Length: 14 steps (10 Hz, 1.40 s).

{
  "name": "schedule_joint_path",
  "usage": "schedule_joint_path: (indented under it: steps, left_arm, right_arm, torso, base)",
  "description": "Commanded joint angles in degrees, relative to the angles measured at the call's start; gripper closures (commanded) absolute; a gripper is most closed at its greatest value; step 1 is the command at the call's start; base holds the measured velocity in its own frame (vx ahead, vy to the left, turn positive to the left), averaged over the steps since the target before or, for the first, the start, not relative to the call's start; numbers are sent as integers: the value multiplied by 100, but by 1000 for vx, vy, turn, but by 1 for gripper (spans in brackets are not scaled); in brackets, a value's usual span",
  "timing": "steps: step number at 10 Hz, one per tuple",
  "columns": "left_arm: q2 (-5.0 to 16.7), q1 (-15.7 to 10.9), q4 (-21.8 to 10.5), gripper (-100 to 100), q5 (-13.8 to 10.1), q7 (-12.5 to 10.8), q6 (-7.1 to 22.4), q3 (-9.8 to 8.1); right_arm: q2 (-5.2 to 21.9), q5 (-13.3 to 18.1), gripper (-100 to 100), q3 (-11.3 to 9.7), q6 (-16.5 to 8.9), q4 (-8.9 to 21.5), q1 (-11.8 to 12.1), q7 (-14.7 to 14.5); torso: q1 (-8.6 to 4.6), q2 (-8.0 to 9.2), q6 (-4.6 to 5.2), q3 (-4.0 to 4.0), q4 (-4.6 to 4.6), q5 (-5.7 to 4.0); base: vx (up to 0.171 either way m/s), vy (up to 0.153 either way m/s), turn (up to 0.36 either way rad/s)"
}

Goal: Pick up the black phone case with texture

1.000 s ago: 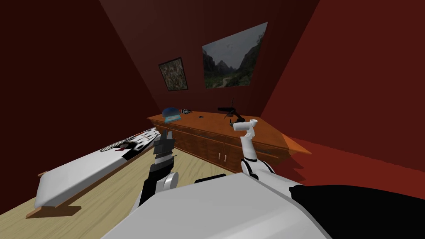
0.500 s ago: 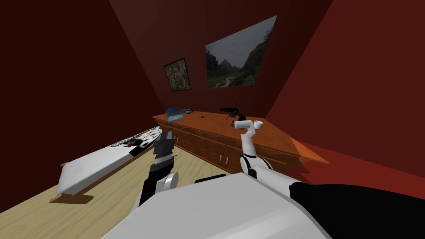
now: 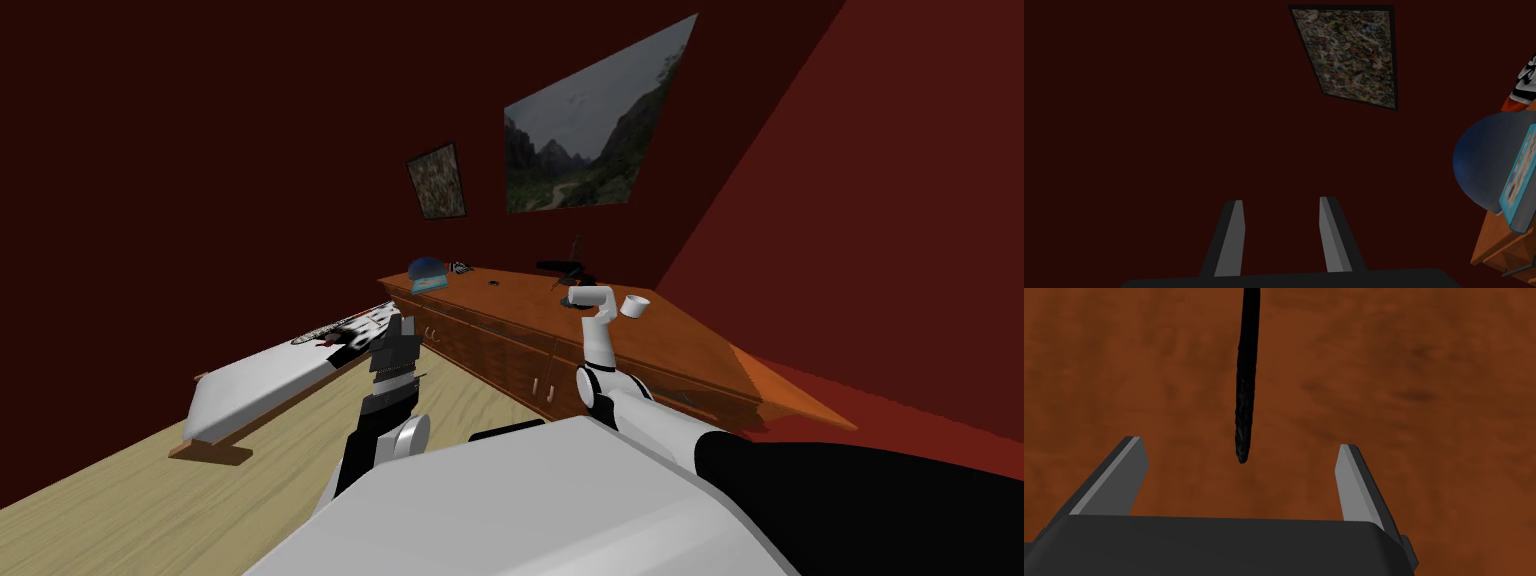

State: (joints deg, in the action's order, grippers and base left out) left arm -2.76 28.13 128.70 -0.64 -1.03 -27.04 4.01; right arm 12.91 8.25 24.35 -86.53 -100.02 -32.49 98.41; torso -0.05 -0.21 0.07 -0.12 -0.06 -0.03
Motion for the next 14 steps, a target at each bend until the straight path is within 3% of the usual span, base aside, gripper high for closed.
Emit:
schedule_joint_path:
  steps: [1, 2, 3, 11, 12, 13, 14]
  left_arm:
    - [0, 0, 0, 0, 0, 0, 0, 0]
    - [0, 0, 0, 0, 0, 0, 0, 0]
    - [0, 0, 0, 0, 0, 0, 0, 0]
    - [0, -1, 0, 0, 0, 0, 0, 0]
    - [0, -1, 0, 0, 0, 0, 0, 0]
    - [0, 0, 0, 0, 0, 0, 0, 0]
    - [0, 0, 0, 0, 0, 0, 0, 0]
  right_arm:
    - [0, 0, -100, 0, 0, 0, 0, 0]
    - [1, 2, 0, 10, -23, 10, -7, 24]
    - [50, 13, -100, 67, 139, 259, -86, 25]
    - [249, 57, -100, 300, 780, 1256, -406, 40]
    - [223, 61, -100, 275, 716, 1164, -374, 44]
    - [225, 61, 100, 279, 738, 1180, -377, 44]
    - [225, 61, 100, 279, 736, 1178, -376, 44]
  torso:
    - [0, 0, 0, 0, 0, 0]
    - [3, 7, 2, 4, 1, 0]
    - [5, 14, 1, 8, 3, 1]
    - [7, 28, 2, 16, 6, 2]
    - [7, 27, 2, 16, 6, 1]
    - [7, 24, 2, 14, 6, 2]
    - [7, 22, 2, 13, 5, 1]
  base:
    - [21, -10, 18]
    - [0, 0, 0]
    - [-14, 3, 50]
    - [-26, 2, 36]
    - [-9, 0, 6]
    - [0, 0, 0]
    - [0, 0, 0]
